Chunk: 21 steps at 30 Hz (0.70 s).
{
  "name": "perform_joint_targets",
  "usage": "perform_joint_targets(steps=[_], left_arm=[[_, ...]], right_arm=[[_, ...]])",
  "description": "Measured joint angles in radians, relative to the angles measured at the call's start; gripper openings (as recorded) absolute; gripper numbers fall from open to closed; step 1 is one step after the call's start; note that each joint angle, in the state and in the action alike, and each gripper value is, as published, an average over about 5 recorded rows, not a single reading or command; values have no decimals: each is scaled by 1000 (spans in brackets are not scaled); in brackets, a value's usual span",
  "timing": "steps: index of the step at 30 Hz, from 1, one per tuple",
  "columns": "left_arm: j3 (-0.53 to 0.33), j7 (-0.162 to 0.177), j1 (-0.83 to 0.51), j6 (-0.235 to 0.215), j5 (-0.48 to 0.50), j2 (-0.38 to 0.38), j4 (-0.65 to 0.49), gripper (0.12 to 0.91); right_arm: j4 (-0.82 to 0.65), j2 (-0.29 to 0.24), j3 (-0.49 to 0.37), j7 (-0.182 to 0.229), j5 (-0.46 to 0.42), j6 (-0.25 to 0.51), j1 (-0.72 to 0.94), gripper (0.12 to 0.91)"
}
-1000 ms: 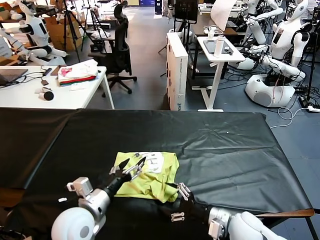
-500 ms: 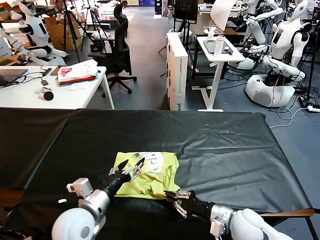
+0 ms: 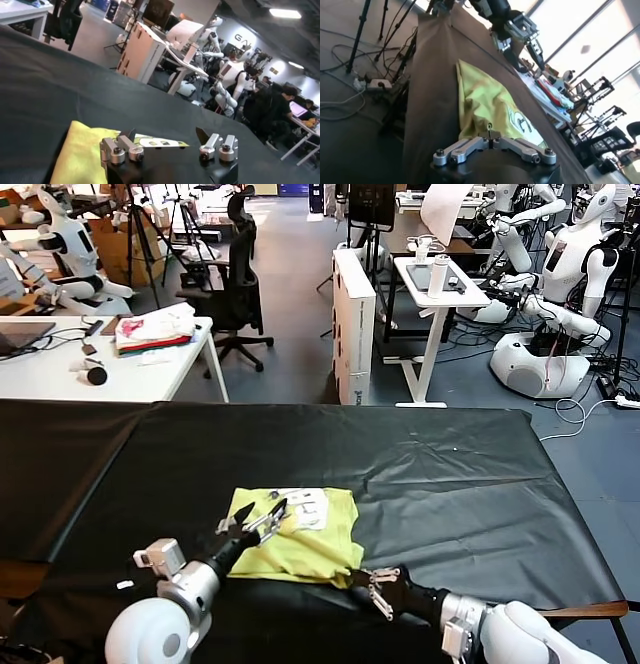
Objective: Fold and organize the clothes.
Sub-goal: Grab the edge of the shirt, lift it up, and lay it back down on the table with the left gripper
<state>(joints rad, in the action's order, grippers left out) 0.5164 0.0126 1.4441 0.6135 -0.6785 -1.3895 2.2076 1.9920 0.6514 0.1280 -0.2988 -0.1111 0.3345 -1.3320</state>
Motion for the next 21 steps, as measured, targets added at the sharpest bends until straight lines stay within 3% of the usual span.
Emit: perform_joint_targets(steps=[3,6,10,15,17,21], left_arm=[[0,-1,0,-4,3,0,-2,907],[0,-1,-1,-12,9,0,-8,907],[3,-2,-6,-31,16,0,-24,907],[10,-3,-20,-59,26,-5,-52,907],[13,-12,-24,-82,46,-10,-66,907],[25,-45,-18,-143,102,-20,-101,907]], right_arm=[[16,-10,33,-4,27,24,-27,152],[31,-22,69,-4,47,39,-58,262],[44,-24,113,25,101,28,-106,506],[48,16,179,102,223,-53,-156,810],[54,40,212,131,290,-96,-168,877],[70,85,283,178,447,-183,-181,905]])
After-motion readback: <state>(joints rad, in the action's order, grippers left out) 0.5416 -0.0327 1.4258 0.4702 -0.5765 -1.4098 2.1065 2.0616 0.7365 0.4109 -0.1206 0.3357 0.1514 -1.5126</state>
